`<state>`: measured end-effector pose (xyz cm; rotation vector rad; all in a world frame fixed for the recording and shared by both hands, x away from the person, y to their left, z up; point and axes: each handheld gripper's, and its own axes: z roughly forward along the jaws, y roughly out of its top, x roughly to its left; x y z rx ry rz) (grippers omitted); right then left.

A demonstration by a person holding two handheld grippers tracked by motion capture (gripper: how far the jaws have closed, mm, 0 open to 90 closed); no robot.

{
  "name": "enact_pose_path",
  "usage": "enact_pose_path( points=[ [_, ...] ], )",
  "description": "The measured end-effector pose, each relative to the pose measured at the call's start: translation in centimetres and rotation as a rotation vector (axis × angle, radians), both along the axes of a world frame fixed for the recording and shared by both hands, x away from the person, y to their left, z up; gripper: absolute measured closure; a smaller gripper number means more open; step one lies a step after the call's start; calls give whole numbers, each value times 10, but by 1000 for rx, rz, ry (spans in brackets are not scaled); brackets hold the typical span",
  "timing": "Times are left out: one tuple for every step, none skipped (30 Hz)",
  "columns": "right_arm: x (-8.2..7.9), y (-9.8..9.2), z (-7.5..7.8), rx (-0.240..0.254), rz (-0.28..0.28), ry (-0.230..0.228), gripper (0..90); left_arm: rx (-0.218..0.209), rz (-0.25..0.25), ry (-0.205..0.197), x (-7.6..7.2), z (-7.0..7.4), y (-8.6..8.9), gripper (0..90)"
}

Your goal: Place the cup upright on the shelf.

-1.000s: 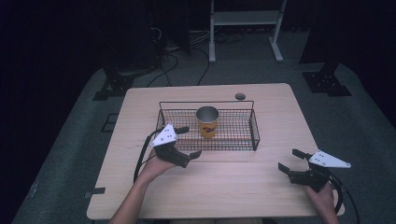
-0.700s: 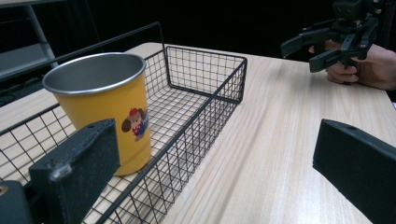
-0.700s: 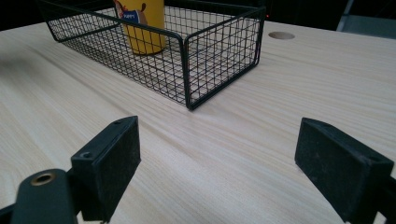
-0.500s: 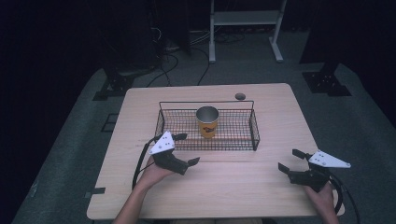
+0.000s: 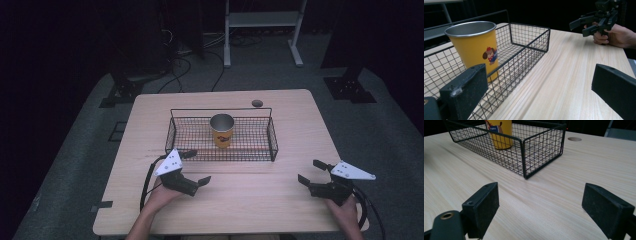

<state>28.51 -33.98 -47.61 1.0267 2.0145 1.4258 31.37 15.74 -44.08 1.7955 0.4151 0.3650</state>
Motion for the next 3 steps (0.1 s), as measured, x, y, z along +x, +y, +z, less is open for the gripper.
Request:
enact_pose_path(
  points=[
    [0,0,0,-1,1,1,132,-2,2,0,-2,-1,1,0],
    [0,0,0,-1,2,0,132,0,7,0,-4,-3,2,0],
    [0,0,0,-1,4,-2,132,1,16,-4,-6,-5,2,0]
  ],
)
